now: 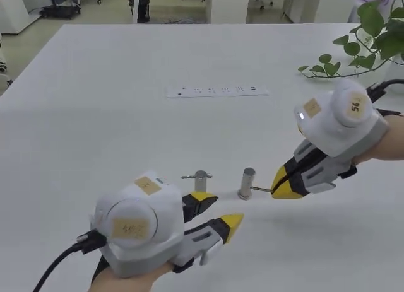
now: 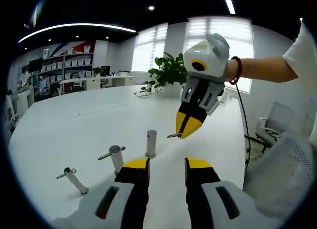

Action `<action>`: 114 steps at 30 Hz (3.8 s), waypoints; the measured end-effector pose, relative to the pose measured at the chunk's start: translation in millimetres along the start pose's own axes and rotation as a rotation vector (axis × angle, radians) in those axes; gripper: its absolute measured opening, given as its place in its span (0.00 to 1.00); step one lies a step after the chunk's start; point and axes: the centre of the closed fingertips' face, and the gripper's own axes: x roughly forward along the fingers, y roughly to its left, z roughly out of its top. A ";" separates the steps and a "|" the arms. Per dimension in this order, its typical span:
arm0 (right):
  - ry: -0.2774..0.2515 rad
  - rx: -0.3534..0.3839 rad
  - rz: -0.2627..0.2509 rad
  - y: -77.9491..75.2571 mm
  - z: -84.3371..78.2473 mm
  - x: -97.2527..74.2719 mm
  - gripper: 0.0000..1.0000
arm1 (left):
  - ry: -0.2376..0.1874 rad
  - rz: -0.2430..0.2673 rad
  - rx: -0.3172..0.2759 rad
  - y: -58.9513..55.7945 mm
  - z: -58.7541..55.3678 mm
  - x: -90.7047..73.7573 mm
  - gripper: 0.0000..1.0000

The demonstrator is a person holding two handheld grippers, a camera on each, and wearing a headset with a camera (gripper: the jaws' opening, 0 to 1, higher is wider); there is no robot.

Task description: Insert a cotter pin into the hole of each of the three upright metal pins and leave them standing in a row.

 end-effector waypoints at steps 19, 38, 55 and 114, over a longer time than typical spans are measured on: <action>0.091 0.004 -0.015 -24.5 -28.6 7.4 0.03 | -0.021 0.138 -0.085 18.1 -1.3 46.8 0.27; 0.118 -0.011 -0.019 -43.6 -36.1 10.2 0.03 | -0.035 0.179 -0.103 30.3 -3.0 82.8 0.23; 0.127 -0.039 -0.010 -49.1 -33.3 12.1 0.03 | -0.012 0.196 -0.080 34.5 -9.1 92.2 0.12; 0.105 -0.094 -0.029 -55.4 1.4 20.2 0.11 | 0.029 0.189 -0.041 34.8 -15.0 96.4 0.12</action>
